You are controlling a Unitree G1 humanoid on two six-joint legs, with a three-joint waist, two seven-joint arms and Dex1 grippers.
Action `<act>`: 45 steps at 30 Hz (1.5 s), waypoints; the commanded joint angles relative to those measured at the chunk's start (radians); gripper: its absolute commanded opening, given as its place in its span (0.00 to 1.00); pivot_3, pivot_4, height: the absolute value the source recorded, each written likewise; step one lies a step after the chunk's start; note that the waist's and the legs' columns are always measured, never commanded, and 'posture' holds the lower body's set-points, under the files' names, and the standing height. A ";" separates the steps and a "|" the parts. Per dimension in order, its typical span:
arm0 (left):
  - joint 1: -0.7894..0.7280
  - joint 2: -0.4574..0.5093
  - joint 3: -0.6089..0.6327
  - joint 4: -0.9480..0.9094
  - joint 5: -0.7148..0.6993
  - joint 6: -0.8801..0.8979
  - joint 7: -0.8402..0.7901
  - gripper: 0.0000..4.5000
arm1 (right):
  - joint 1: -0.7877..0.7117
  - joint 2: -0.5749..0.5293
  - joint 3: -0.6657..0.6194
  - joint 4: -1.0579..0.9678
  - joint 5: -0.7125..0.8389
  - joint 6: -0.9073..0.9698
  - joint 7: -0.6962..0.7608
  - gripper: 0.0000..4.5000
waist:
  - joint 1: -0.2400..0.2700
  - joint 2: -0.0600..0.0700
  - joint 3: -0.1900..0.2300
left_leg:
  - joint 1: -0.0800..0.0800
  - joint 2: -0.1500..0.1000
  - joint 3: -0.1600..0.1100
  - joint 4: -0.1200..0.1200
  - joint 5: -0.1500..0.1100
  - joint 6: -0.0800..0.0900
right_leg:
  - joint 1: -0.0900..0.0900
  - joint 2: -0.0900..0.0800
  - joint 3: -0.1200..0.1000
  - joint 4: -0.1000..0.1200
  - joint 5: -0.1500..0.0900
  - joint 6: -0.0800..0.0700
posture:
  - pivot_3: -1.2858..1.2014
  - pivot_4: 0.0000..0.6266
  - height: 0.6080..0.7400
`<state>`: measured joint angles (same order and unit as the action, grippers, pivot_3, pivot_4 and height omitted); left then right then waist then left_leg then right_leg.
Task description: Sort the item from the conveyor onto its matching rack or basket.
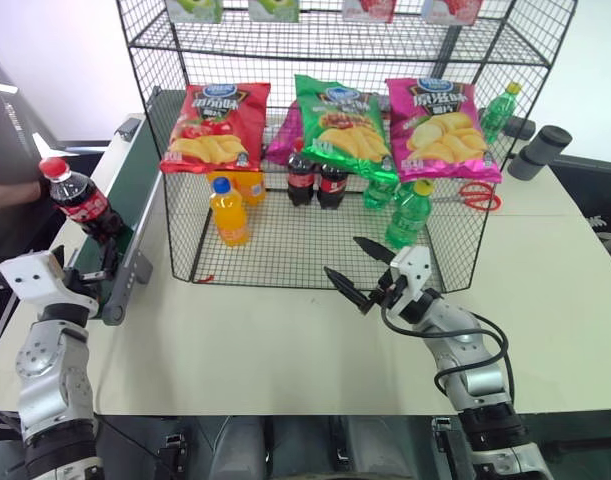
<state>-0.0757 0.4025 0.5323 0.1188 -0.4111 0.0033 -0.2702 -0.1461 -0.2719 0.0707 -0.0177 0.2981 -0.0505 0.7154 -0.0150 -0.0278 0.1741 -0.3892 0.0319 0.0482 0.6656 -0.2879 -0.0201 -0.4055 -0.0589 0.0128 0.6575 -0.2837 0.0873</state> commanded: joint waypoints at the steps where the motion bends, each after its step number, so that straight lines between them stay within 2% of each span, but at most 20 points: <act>1: -0.007 0.024 0.032 -0.006 0.015 -0.035 0.021 1.00 | -0.014 0.007 0.000 -0.016 0.005 -0.016 0.004 0.99 | 0.000 0.000 0.000 | 0.000 0.000 0.000 0.000 0.000 0.000 | 0.000 0.000 0.000 0.000 0.000 0.000 | 0.52 0.24 1.00; 17: -0.002 0.040 0.023 -0.002 0.038 -0.034 0.043 1.00 | -0.015 0.013 0.003 -0.013 0.002 -0.018 0.004 0.99 | 0.000 0.000 0.000 | 0.000 0.000 0.000 0.000 0.000 0.000 | 0.000 0.000 0.000 0.000 0.000 0.000 | 0.52 0.24 1.00; 19: 0.000 0.042 0.022 0.001 0.040 -0.029 0.045 0.88 | -0.015 0.013 0.002 -0.013 0.003 -0.017 0.004 1.00 | 0.000 0.000 0.000 | 0.000 0.000 0.000 0.000 0.000 0.000 | 0.000 0.000 0.000 0.000 0.000 0.000 | 0.52 0.24 1.00; 21: 0.002 0.040 0.022 0.001 0.041 -0.025 0.049 0.69 | -0.015 0.012 0.001 -0.016 0.004 -0.013 0.004 1.00 | 0.000 0.000 0.000 | 0.000 0.000 0.000 0.000 0.000 0.000 | 0.000 0.000 0.000 0.000 0.000 0.000 | 0.52 0.24 1.00; 22: 0.003 0.041 0.021 -0.001 0.042 -0.024 0.050 0.67 | -0.016 0.012 0.001 -0.017 0.005 -0.010 0.004 1.00 | 0.000 0.000 0.000 | 0.000 0.000 0.000 0.000 0.000 0.000 | 0.000 0.000 0.000 0.000 0.000 0.000 | 0.52 0.24 1.00; 28: 0.002 0.058 0.043 -0.063 0.001 -0.029 0.021 0.67 | -0.037 -0.007 -0.006 -0.077 0.011 0.109 -0.040 1.00 | 0.000 0.000 0.000 | 0.000 0.000 0.000 0.000 0.000 0.000 | 0.000 -0.001 0.000 0.000 0.000 0.000 | 0.52 0.24 1.00; 30: -0.008 0.081 0.058 -0.104 -0.031 -0.014 -0.002 0.67 | -0.048 -0.030 -0.004 -0.121 0.024 0.182 -0.039 1.00 | 0.000 0.000 0.000 | -0.001 0.000 0.000 0.000 0.000 0.000 | -0.001 -0.001 0.000 0.000 0.000 0.000 | 0.52 0.24 1.00; 34: -0.013 0.151 0.071 -0.242 -0.156 0.066 -0.105 0.67 | -0.064 -0.076 -0.031 -0.240 0.166 0.353 0.007 1.00 | 0.000 -0.003 0.000 | -0.003 0.000 -0.001 -0.001 0.000 0.000 | -0.003 -0.002 -0.001 -0.001 0.000 0.000 | 0.52 0.24 1.00; 37: 0.006 0.214 0.095 -0.338 -0.318 0.177 -0.220 0.67 | -0.090 -0.112 -0.049 -0.312 0.265 0.467 0.028 1.00 | -0.002 -0.003 0.000 | -0.004 0.000 -0.001 -0.001 0.000 0.000 | -0.003 -0.003 -0.001 -0.002 0.000 0.000 | 0.52 0.24 1.00; 40: 0.093 0.319 0.099 -0.446 -0.502 0.355 -0.383 0.67 | -0.117 -0.146 -0.046 -0.371 0.333 0.543 0.056 1.00 | -0.009 -0.002 0.000 | -0.004 0.000 -0.001 -0.003 0.000 -0.001 | -0.003 -0.004 -0.001 -0.004 0.000 -0.001 | 0.52 0.24 1.00; 45: 0.155 0.418 0.057 -0.555 -0.620 0.524 -0.469 0.67 | -0.154 -0.167 -0.052 -0.412 0.431 0.641 0.077 1.00 | -0.010 -0.001 0.001 | -0.003 0.000 -0.001 -0.005 0.000 -0.001 | -0.003 -0.003 -0.001 -0.005 -0.002 -0.004 | 0.52 0.24 1.00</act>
<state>0.0929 0.7902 0.5823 -0.3721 -0.9684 0.4886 -0.7219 -0.2767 -0.4312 0.0354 -0.3724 0.6735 0.5653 0.7785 -0.0251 -0.0285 0.1751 -0.3923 0.0319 0.0468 0.6608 -0.2880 -0.0207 -0.4088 -0.0624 0.0117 0.6528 -0.2857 0.0834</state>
